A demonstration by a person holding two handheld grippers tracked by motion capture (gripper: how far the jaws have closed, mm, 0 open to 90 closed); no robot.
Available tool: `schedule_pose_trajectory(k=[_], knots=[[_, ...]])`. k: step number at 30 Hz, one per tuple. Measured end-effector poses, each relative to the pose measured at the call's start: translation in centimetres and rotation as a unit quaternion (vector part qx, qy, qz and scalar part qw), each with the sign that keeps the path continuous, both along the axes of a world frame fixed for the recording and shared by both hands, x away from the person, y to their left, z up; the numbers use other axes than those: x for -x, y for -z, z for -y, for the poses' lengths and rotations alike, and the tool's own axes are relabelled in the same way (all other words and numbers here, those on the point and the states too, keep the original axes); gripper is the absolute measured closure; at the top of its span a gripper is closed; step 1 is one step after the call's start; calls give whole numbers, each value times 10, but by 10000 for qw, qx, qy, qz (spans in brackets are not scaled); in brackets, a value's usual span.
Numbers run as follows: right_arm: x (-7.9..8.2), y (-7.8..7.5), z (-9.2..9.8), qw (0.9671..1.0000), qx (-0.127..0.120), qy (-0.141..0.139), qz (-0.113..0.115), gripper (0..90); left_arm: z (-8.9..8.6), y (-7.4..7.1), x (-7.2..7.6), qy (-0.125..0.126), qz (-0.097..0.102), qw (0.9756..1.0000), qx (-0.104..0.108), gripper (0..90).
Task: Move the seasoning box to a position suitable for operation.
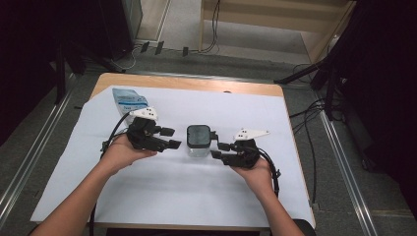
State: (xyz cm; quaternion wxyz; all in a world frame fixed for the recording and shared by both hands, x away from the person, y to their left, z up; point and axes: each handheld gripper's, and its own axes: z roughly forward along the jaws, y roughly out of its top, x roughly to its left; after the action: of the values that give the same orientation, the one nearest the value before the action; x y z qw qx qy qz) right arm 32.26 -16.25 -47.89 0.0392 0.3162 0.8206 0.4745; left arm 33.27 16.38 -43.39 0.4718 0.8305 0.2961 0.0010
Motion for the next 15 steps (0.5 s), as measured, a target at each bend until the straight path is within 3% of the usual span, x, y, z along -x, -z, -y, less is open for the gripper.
schedule_pose_trajectory(k=[4,7,10,15], knots=[[-3,2,-1,10000,17,6,-8,552,0,0,-10,59,-73,9999,-73,316],[-3,1,-1,10000,8,39,46,552,-1,1,-15,113,-126,9998,103,276],[-4,0,-1,9999,-42,85,116,552,-1,2,-18,220,-20,9998,36,202],[-5,2,0,9999,77,75,39,552,3,3,-22,292,127,9995,-41,204]])
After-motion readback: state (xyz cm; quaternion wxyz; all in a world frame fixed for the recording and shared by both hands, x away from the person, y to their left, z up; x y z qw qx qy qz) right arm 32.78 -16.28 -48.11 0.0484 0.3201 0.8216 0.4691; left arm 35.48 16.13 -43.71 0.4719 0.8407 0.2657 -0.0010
